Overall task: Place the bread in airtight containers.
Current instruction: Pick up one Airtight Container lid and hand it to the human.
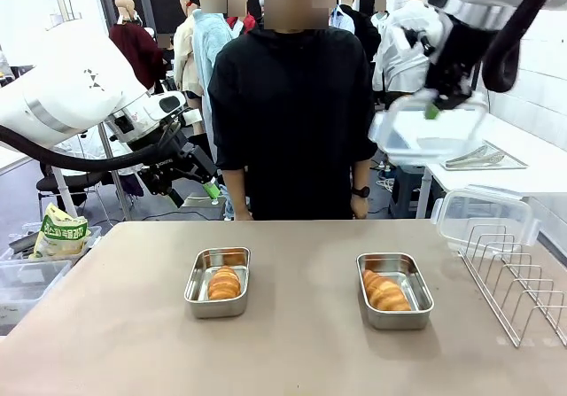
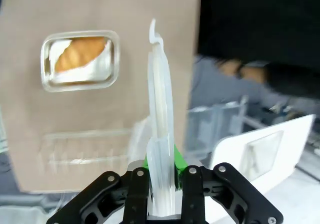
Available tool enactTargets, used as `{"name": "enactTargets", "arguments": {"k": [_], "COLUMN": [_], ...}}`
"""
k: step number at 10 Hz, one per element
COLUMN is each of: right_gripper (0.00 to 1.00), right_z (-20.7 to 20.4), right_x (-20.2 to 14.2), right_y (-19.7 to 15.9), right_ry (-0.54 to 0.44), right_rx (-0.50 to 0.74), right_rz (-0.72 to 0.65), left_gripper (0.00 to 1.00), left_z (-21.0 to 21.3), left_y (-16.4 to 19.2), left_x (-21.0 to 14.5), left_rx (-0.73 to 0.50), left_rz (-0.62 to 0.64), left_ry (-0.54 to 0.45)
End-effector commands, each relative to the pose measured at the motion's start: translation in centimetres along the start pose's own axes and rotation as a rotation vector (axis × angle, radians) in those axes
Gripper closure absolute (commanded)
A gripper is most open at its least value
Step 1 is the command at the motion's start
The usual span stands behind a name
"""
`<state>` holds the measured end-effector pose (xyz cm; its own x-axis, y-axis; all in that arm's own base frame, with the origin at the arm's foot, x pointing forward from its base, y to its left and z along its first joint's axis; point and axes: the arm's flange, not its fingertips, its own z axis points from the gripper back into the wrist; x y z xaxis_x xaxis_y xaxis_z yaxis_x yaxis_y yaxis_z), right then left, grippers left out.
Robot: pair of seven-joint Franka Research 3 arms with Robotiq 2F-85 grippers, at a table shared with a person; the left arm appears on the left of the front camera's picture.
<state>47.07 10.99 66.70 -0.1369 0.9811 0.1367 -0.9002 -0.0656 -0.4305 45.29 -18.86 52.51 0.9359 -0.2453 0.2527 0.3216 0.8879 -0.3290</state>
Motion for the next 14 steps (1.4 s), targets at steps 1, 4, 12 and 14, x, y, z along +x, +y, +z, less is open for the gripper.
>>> {"name": "enactTargets", "arguments": {"k": [1,4,12,14], "right_gripper": [1.00,1.00,1.00,1.00], "right_z": [-0.6,-1.3,-1.7,-1.7], "right_x": [1.0,2.6,3.4,3.4], "right_y": [-1.2,-2.5,-2.9,-2.9], "right_ry": [-0.124,-0.173,-0.140,-0.140], "right_rx": [-0.113,-0.276,-0.272,-0.272], "right_rz": [0.077,0.174,0.186,0.186], "left_gripper": [0.00,0.00,0.00,0.00], "left_z": [0.1,0.1,0.1,0.1], "left_y": [0.1,0.1,0.1,0.1], "left_x": [0.1,0.1,0.1,0.1], "left_rx": [0.020,0.020,0.020,0.020], "left_rz": [-0.001,-0.001,-0.001,-0.001], "left_ry": [0.000,0.000,0.000,0.000]}}
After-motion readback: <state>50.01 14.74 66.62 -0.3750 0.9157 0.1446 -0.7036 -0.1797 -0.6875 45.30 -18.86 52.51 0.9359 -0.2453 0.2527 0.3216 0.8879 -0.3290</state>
